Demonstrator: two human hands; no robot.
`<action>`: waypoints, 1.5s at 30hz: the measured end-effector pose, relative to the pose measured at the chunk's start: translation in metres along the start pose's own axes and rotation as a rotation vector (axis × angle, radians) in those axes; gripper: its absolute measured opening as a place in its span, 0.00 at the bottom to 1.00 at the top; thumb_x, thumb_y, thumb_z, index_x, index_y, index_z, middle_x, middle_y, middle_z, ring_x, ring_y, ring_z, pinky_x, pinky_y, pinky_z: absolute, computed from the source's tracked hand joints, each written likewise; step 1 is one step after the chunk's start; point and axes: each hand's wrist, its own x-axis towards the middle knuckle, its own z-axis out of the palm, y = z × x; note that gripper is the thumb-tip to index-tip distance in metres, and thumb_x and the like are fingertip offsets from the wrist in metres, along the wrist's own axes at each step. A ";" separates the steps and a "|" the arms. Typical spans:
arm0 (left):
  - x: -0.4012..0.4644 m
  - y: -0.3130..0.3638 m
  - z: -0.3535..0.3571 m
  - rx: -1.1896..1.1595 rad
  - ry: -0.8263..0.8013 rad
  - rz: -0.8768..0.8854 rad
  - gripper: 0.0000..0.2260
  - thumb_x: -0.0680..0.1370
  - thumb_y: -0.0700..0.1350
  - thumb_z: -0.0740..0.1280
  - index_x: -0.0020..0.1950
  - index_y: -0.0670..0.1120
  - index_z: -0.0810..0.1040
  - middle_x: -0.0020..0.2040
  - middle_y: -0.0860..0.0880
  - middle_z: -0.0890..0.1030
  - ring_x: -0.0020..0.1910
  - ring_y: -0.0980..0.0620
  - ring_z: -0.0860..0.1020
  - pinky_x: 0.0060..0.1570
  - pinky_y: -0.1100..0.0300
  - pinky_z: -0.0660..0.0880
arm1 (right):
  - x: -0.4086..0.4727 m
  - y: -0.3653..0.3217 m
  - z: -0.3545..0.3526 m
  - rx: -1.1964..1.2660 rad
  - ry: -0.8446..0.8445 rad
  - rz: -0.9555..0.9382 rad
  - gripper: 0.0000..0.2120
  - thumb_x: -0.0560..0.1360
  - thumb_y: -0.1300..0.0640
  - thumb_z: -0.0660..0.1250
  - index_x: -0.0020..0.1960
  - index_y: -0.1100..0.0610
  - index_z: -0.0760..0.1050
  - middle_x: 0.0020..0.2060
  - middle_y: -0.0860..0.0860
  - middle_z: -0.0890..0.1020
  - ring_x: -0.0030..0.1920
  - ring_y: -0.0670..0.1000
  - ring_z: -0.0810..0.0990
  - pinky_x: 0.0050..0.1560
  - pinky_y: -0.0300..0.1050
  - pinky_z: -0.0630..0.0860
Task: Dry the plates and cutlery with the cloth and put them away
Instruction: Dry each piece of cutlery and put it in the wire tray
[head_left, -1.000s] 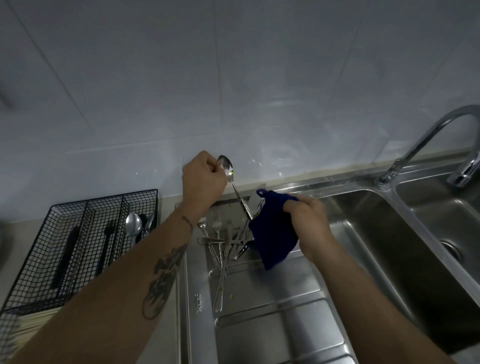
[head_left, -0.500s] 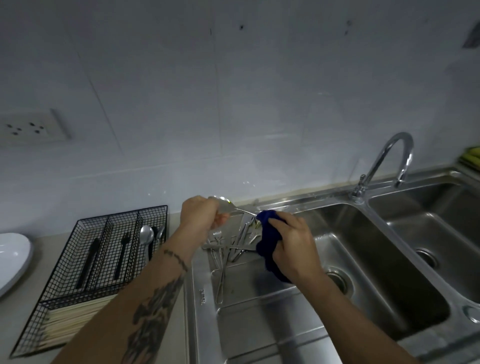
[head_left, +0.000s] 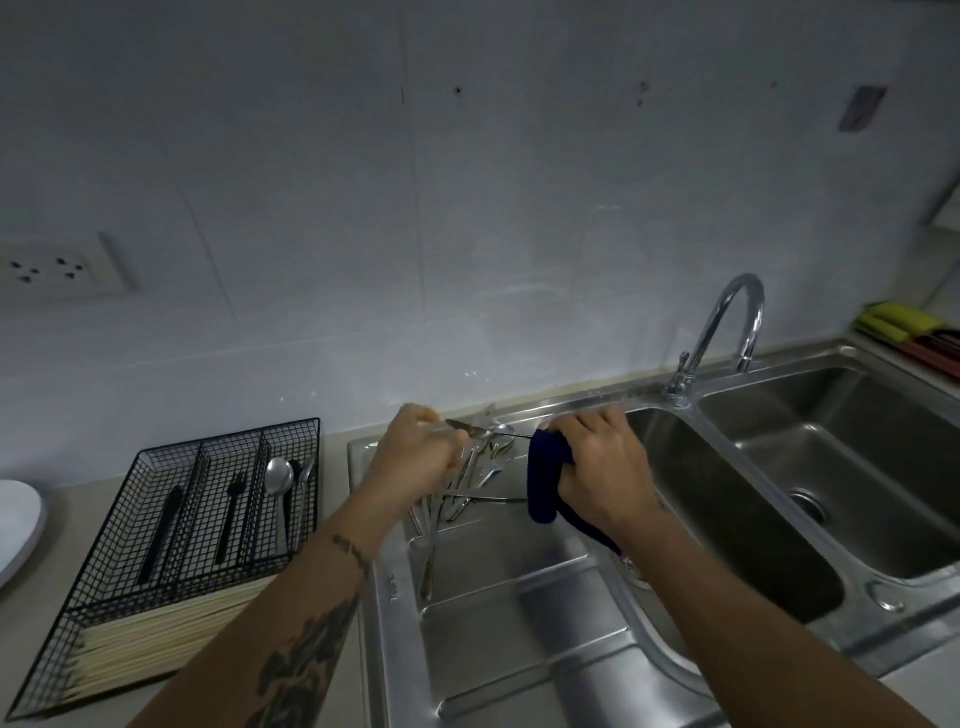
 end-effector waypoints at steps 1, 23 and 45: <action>0.000 -0.002 -0.003 0.152 0.026 0.140 0.11 0.77 0.43 0.70 0.57 0.50 0.74 0.50 0.51 0.80 0.47 0.50 0.83 0.48 0.53 0.81 | 0.001 0.002 -0.001 0.009 0.007 -0.011 0.16 0.57 0.66 0.74 0.45 0.57 0.81 0.36 0.50 0.82 0.39 0.54 0.76 0.40 0.44 0.73; 0.016 -0.015 -0.008 -0.377 -0.049 -0.244 0.05 0.79 0.34 0.64 0.46 0.40 0.78 0.36 0.44 0.78 0.32 0.50 0.75 0.34 0.59 0.74 | -0.009 -0.014 0.037 0.098 -0.024 -0.097 0.29 0.60 0.68 0.76 0.61 0.59 0.79 0.59 0.53 0.82 0.56 0.57 0.76 0.58 0.52 0.77; 0.008 -0.012 -0.015 0.407 -0.053 0.425 0.05 0.78 0.45 0.69 0.44 0.54 0.82 0.45 0.58 0.82 0.40 0.59 0.78 0.44 0.60 0.74 | 0.009 -0.002 0.021 0.066 -0.139 0.040 0.13 0.68 0.66 0.67 0.49 0.55 0.82 0.42 0.50 0.84 0.47 0.53 0.74 0.49 0.41 0.69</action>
